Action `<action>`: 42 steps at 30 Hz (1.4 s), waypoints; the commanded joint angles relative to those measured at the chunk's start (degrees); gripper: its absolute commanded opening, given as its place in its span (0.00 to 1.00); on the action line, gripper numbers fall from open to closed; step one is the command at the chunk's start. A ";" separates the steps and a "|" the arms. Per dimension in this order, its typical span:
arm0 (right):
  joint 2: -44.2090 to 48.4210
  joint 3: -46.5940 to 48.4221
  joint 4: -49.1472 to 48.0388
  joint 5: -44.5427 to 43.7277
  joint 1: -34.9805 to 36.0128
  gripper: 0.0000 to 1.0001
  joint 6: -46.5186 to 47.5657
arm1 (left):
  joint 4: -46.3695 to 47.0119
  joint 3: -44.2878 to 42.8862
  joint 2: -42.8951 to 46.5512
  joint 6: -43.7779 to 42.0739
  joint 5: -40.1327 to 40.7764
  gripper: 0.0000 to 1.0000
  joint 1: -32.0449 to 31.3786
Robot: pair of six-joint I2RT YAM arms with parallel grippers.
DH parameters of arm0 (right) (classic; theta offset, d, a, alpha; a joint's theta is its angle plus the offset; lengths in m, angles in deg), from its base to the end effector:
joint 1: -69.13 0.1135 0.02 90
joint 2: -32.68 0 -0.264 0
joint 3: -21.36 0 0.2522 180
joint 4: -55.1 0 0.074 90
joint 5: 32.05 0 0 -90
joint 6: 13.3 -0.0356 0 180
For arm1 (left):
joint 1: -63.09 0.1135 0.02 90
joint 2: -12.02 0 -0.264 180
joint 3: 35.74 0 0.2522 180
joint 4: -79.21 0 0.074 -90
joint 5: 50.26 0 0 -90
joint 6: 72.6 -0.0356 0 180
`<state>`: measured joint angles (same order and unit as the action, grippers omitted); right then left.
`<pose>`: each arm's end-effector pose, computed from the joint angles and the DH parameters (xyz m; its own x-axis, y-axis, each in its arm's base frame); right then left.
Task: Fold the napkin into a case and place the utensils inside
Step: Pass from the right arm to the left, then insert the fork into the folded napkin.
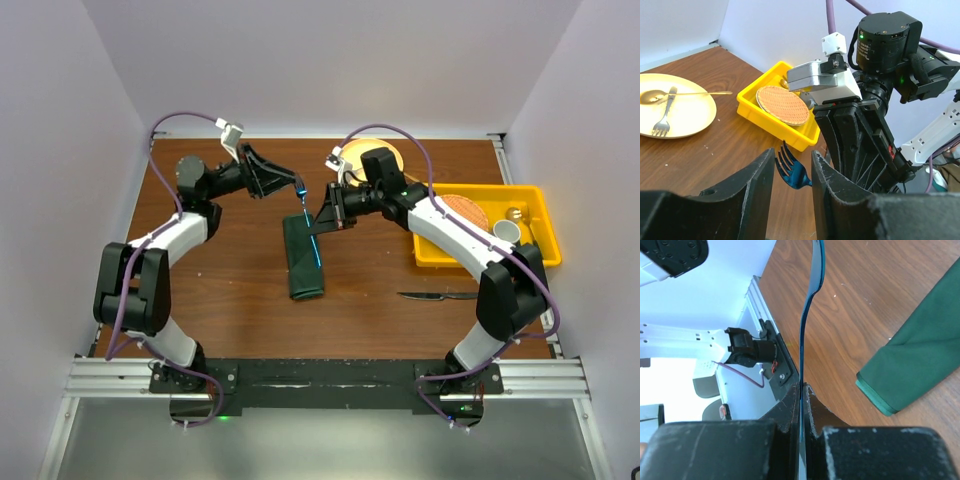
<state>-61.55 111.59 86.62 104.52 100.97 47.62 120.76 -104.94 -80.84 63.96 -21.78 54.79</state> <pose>0.3017 0.2178 0.3020 -0.8517 -0.1356 -0.5062 -0.5159 0.3869 0.7643 0.3426 -0.0816 0.3039 -0.4420 -0.2854 -0.8504 0.8372 0.2092 -0.5053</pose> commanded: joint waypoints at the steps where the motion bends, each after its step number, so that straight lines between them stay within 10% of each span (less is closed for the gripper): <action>1: 2.04 -0.26 -3.52 3.44 0.16 0.00 -1.42 | 3.23 -2.04 -1.18 0.98 -0.36 0.38 -0.41; 13: 1.16 -1.41 -7.83 6.26 0.16 0.00 -4.67 | 13.13 -2.57 -4.87 11.33 -3.08 0.00 -0.41; 14: 0.99 -1.15 -7.48 6.00 0.16 0.07 -4.50 | 14.38 -2.48 -5.48 14.14 -3.00 0.00 -0.06; 15: 0.98 -0.54 -6.78 5.47 -0.10 0.35 -3.71 | 14.65 -2.57 -5.58 14.60 -3.08 0.00 0.03; 18: 1.51 0.70 -2.56 1.26 -1.95 0.62 0.42 | 10.53 -3.27 -6.45 12.50 -2.91 0.00 1.70; 30: -5.78 3.43 5.46 -1.39 -6.17 0.56 12.73 | 2.09 -13.44 -22.35 -2.70 -9.49 0.00 5.57; 42: -9.39 5.62 7.12 1.25 -7.66 0.54 13.96 | -32.27 -28.05 -32.56 -31.44 -11.79 0.00 7.24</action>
<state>-70.58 113.97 93.81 103.95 93.91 60.08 98.20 -129.66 -111.75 43.42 -31.94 61.33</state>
